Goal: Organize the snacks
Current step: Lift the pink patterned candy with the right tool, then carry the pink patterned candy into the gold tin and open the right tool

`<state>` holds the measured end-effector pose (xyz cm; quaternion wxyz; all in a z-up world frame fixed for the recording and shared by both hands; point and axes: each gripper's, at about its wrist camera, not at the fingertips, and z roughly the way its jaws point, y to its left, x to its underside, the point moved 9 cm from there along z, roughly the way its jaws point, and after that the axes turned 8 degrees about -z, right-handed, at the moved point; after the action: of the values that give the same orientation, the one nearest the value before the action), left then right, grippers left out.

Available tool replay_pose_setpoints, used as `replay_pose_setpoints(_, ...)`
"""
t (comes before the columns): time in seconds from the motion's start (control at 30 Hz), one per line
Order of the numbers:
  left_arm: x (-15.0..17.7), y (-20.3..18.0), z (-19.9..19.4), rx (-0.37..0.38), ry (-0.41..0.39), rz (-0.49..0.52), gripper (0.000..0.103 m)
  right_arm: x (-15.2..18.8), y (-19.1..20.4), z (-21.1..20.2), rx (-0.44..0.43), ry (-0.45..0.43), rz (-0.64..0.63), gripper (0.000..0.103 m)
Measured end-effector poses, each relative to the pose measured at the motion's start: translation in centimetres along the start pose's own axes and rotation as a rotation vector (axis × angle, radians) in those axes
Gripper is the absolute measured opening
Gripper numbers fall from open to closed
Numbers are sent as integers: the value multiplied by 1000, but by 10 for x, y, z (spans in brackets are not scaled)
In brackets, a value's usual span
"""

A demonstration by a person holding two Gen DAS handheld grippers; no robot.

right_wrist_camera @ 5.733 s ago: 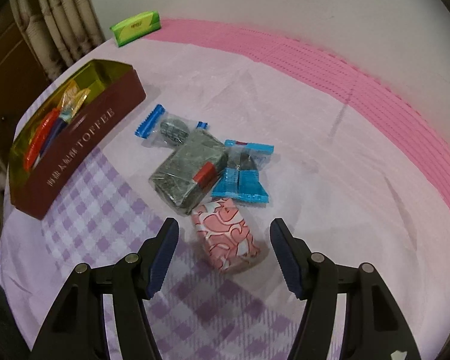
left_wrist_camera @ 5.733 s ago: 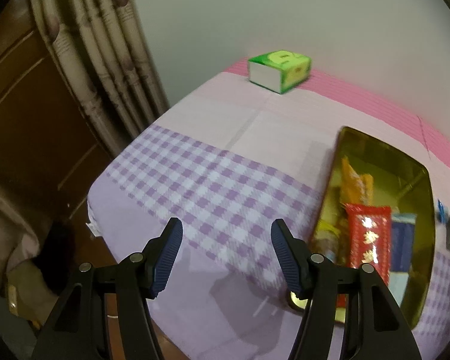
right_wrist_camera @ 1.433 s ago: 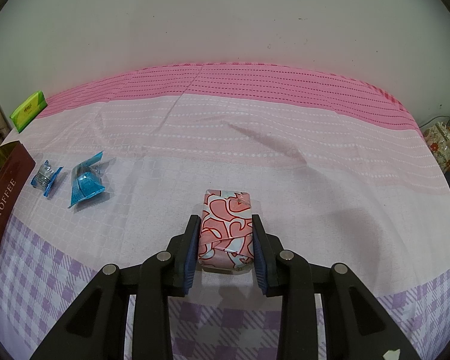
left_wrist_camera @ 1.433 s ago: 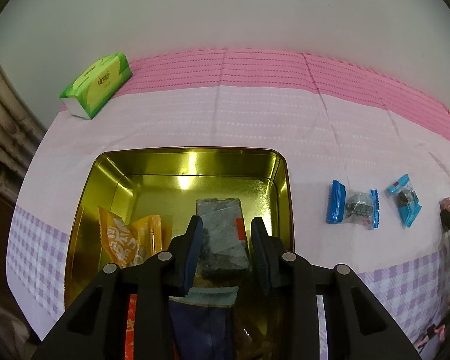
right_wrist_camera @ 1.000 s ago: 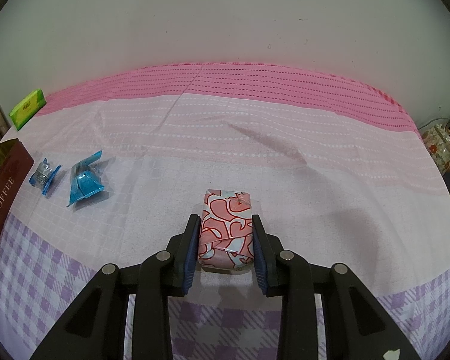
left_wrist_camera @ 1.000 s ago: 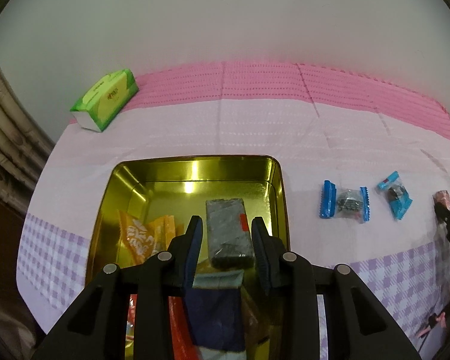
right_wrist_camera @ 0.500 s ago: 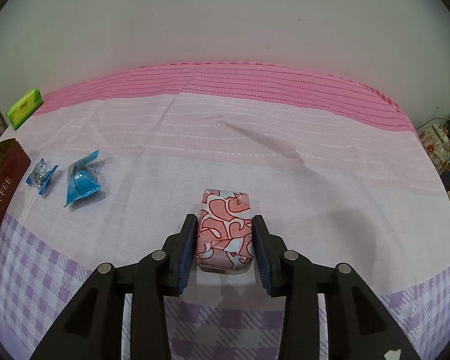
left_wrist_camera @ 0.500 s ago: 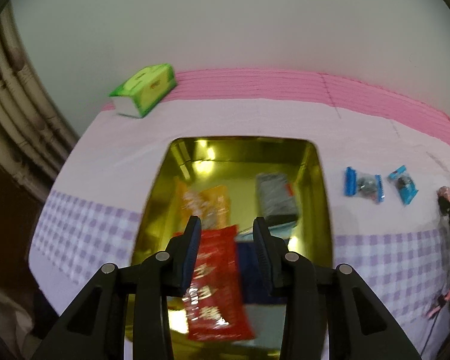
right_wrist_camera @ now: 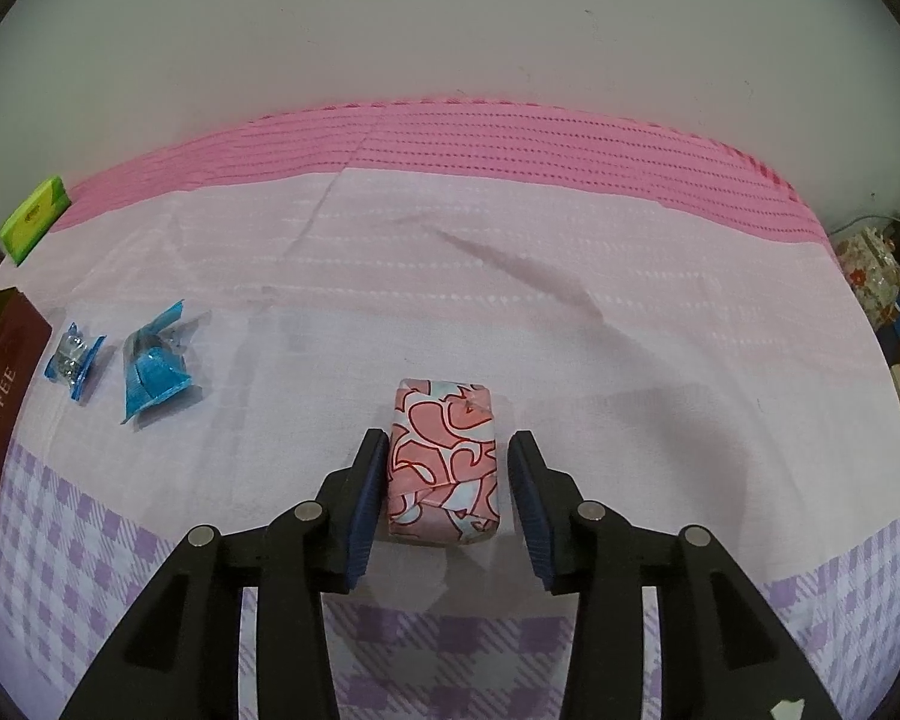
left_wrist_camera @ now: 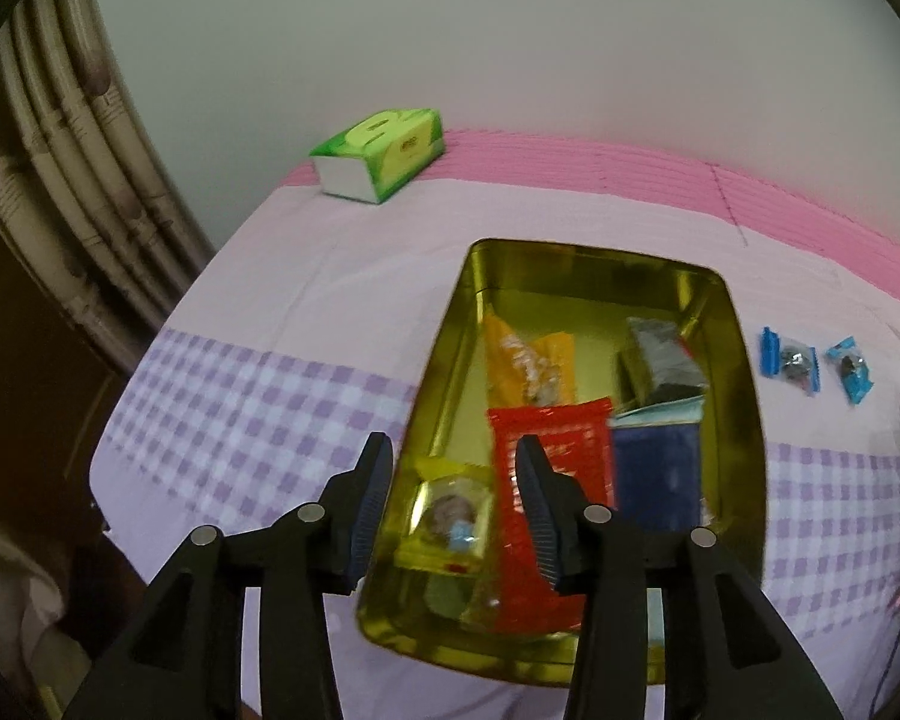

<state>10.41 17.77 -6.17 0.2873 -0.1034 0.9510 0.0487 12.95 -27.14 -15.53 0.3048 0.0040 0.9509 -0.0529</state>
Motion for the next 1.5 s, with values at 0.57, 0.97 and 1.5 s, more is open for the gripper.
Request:
replay_pose_setpoints(0.57, -3, 48, 4, -42, -3, -147, 59, -5, 31, -21, 16, 8, 45, 27)
replay_pose_setpoints(0.97, -7, 66, 0, -65, -14, -206, 66, -53, 183, -79, -234, -108, -127, 27)
replay_pose_setpoints(1.5, -10, 133, 0, -173, -18, -377, 66, -42, 366, -100, -471, -60, -326, 27)
